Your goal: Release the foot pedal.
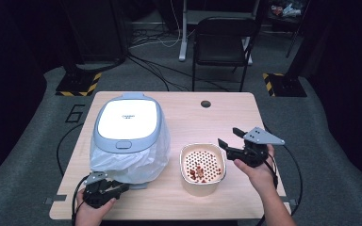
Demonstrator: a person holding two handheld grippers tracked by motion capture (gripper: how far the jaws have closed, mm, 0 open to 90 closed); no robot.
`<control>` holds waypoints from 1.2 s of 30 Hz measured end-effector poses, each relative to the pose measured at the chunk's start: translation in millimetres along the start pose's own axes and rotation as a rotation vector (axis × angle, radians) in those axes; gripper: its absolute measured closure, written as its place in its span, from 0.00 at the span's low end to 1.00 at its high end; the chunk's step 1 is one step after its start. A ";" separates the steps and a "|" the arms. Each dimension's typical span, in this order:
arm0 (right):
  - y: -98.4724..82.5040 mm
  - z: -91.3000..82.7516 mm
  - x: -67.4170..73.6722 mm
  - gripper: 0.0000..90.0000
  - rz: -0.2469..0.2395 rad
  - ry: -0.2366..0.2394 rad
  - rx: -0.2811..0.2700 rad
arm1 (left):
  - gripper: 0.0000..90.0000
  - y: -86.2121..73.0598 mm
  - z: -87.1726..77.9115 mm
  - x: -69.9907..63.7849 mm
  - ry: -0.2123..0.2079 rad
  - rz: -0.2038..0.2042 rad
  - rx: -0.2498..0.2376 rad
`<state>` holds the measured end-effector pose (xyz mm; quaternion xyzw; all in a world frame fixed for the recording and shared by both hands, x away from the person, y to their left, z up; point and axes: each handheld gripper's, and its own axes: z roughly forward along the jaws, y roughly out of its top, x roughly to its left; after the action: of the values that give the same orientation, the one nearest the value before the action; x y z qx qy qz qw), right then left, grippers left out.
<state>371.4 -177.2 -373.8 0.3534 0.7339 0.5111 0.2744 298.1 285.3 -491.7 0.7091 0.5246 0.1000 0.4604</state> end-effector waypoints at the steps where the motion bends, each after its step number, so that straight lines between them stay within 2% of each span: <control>1: -2.5 -0.2 -1.0 0.34 0.006 -0.010 0.002 | 0.66 -0.1 0.2 0.3 0.000 0.002 0.001; 7: -15.6 0.9 -8.7 0.34 0.023 -0.052 0.004 | 0.66 -0.5 0.5 1.5 0.000 0.006 0.001; 11: -26.5 2.0 -16.1 0.35 0.043 -0.088 0.028 | 0.66 -0.9 0.5 2.7 -0.001 0.004 -0.002; 13: -32.2 1.7 -20.5 0.35 0.053 -0.106 0.023 | 0.66 -1.2 1.3 3.0 -0.015 0.004 0.000; 15: -38.6 1.8 -24.6 0.35 0.057 -0.139 0.031 | 0.66 -1.1 1.3 3.1 -0.037 0.009 0.006; 18: -49.7 2.6 -30.6 0.35 0.053 -0.190 0.043 | 0.66 -1.1 1.5 2.4 -0.023 0.005 -0.001; 20: -57.0 2.8 -35.8 0.35 0.073 -0.196 0.050 | 0.66 -1.0 1.5 2.9 -0.030 0.009 0.006; 21: -60.2 2.9 -38.0 0.35 0.085 -0.197 0.052 | 0.65 -1.1 1.4 3.0 -0.005 0.009 0.004; 28: -83.1 9.6 -48.9 0.35 0.107 -0.203 0.069 | 0.65 -1.2 2.1 4.4 -0.005 0.011 0.003; 32: -93.2 15.6 -52.0 0.35 0.093 -0.211 0.119 | 0.64 -0.7 2.1 4.5 -0.001 0.010 0.004; 36: -99.0 18.3 -56.8 0.33 0.093 -0.214 0.145 | 0.64 -0.8 1.9 4.5 -0.002 0.008 0.001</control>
<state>395.9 -235.0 -470.9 0.4586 0.7183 0.4282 0.3005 300.6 288.1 -494.9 0.7114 0.5216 0.1010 0.4601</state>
